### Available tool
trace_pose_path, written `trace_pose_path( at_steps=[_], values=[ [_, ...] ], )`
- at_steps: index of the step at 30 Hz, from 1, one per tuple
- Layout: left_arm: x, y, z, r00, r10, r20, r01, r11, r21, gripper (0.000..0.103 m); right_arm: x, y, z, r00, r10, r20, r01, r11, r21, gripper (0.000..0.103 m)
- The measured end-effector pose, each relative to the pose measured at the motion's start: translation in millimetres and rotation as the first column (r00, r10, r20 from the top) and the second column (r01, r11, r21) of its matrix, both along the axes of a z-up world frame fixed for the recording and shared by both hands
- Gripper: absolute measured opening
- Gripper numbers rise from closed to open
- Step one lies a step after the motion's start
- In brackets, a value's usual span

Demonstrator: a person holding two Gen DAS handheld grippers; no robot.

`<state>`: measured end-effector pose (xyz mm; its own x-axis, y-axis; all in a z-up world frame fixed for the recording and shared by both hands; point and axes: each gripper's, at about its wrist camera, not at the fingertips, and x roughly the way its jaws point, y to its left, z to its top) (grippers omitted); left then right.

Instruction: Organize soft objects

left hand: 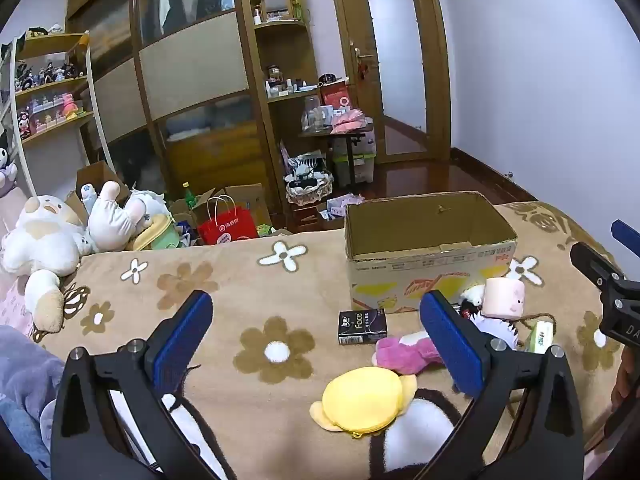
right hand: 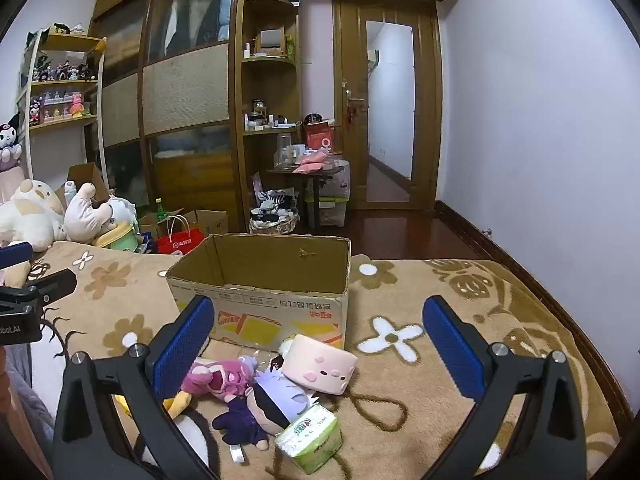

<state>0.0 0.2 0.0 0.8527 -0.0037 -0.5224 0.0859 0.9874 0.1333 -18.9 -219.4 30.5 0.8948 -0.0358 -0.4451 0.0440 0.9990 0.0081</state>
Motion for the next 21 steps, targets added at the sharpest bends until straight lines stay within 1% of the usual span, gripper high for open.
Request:
trace_pose_path(
  at_steps=[21],
  values=[
    [-2.9, 3.1, -1.4, 1.0, -0.009, -0.011, 0.009, 1.0, 0.008, 0.102, 0.3, 0.2, 0.0, 1.0, -0.002, 0.004, 0.002, 1.0, 0.005, 0.103]
  ],
)
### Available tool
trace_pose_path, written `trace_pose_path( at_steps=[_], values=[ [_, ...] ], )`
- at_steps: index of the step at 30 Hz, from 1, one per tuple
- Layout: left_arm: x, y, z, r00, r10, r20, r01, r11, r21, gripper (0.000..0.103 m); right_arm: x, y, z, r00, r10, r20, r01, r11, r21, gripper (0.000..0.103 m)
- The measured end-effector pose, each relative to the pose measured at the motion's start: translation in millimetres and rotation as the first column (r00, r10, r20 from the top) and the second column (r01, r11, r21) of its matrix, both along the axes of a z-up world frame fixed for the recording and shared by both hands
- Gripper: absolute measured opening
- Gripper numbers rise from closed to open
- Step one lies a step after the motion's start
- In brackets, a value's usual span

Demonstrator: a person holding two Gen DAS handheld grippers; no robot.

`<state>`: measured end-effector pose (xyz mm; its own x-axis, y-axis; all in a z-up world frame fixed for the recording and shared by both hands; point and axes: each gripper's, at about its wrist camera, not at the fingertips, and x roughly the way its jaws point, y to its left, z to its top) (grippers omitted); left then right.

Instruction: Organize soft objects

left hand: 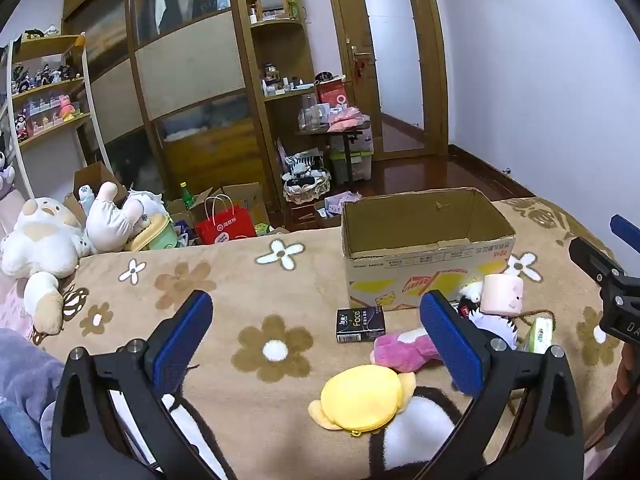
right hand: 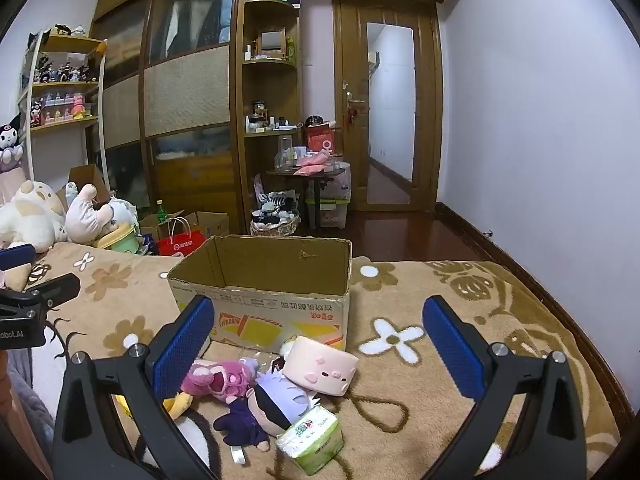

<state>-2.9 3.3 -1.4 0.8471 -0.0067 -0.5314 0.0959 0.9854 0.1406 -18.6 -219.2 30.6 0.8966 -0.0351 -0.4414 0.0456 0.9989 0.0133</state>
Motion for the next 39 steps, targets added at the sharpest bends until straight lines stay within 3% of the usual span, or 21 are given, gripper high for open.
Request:
trace_pose_path(
  at_steps=[39],
  values=[
    [0.8, -3.6, -0.9, 1.0, 0.001, -0.003, -0.001, 1.0, 0.007, 0.102, 1.1, -0.3, 4.1, 1.0, 0.004, 0.002, -0.004, 1.0, 0.006, 0.103]
  ],
)
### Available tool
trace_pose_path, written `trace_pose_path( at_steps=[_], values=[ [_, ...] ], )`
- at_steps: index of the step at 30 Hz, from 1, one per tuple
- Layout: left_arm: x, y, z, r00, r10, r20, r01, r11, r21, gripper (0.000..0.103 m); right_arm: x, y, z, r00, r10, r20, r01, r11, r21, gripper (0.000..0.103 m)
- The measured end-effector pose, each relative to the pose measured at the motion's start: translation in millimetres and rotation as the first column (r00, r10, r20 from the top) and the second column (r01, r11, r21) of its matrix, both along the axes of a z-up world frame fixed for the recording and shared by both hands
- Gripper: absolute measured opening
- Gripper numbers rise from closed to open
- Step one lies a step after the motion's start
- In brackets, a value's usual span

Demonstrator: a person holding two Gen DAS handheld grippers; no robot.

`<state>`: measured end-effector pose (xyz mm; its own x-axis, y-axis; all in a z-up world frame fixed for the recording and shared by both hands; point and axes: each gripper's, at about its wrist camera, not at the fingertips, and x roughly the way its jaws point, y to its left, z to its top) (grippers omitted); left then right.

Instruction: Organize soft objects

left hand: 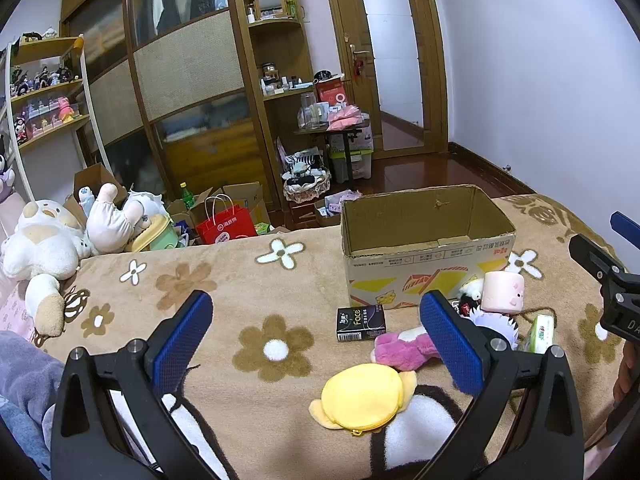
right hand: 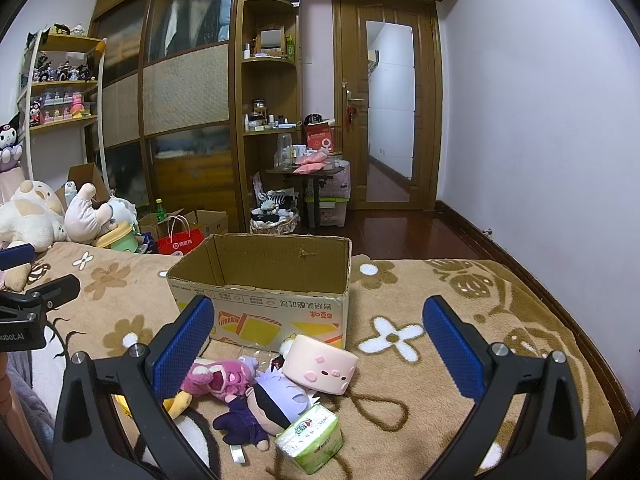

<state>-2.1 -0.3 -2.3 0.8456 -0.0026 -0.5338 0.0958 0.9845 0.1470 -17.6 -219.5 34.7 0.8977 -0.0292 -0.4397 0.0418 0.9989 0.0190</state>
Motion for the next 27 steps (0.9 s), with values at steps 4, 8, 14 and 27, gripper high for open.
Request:
trace_pose_path(
  at_steps=[4, 8, 14, 27],
  values=[
    [0.2, -0.1, 0.0, 1.0, 0.0, -0.001, 0.0, 1.0, 0.0, 0.102, -0.7, 1.1, -1.7, 1.0, -0.001, -0.002, 0.001, 1.0, -0.005, 0.103],
    [-0.3, -0.1, 0.1, 1.0, -0.001, -0.001, 0.001, 1.0, 0.001, 0.102, -2.3, 1.1, -5.6, 1.0, -0.009, 0.003, 0.009, 1.0, -0.002, 0.103],
    [0.2, -0.4, 0.0, 1.0, 0.0, -0.001, 0.0, 1.0, 0.002, 0.102, -2.8, 0.2, -4.9, 1.0, -0.013, 0.001, 0.013, 1.0, -0.001, 0.103],
    [-2.4, 2.0, -1.1, 1.0, -0.008, 0.001, 0.008, 1.0, 0.003, 0.102, -2.5, 0.9, -3.6, 1.0, -0.013, 0.002, 0.013, 1.0, -0.005, 0.103]
  ],
)
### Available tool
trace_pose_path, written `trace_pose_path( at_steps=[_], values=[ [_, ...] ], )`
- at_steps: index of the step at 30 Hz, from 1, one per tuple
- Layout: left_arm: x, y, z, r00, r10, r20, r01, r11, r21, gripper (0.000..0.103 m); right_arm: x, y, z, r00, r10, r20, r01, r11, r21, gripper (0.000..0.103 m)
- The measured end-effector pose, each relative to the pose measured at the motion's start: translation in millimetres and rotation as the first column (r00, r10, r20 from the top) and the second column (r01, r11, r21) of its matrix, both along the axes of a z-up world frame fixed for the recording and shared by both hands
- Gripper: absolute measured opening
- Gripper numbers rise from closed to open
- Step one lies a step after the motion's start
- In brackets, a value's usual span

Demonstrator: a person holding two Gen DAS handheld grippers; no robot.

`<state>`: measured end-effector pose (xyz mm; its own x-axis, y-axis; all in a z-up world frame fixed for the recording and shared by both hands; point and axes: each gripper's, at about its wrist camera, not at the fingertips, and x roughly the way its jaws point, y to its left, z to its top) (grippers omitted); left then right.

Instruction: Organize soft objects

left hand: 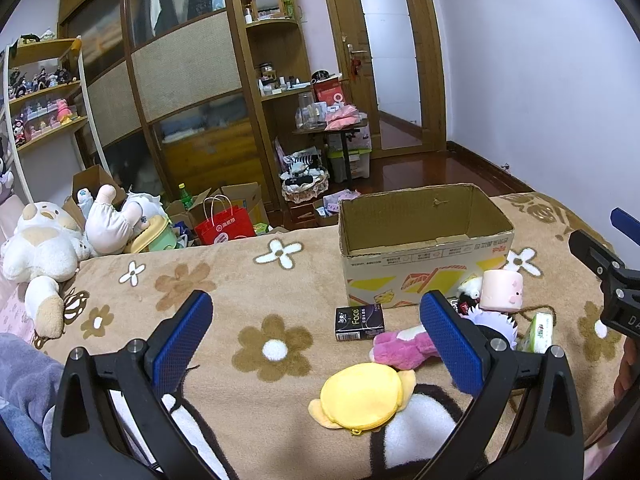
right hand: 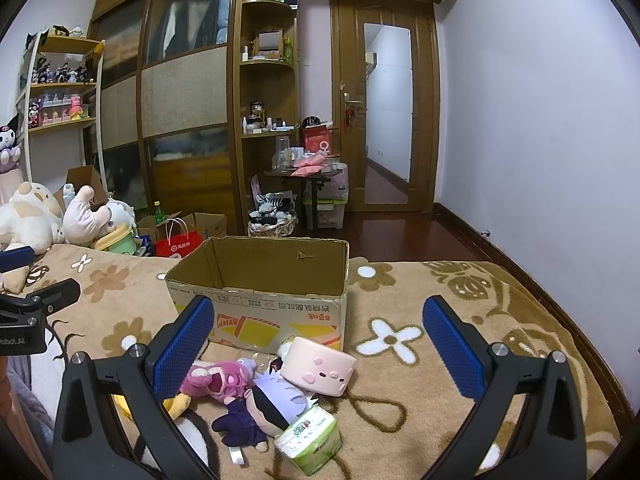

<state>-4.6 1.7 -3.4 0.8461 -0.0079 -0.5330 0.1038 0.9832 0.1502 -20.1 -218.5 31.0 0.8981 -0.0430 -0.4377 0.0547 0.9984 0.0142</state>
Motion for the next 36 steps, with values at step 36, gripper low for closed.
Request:
trace_pose_path(
  at_steps=[36],
  values=[
    [57.1, -17.8, -32.1, 0.954, -0.058, -0.293, 0.056, 0.998, -0.014, 0.102, 29.8, -16.6, -28.1, 0.956, 0.087, -0.279, -0.039, 0.984, 0.174, 0.103]
  ],
)
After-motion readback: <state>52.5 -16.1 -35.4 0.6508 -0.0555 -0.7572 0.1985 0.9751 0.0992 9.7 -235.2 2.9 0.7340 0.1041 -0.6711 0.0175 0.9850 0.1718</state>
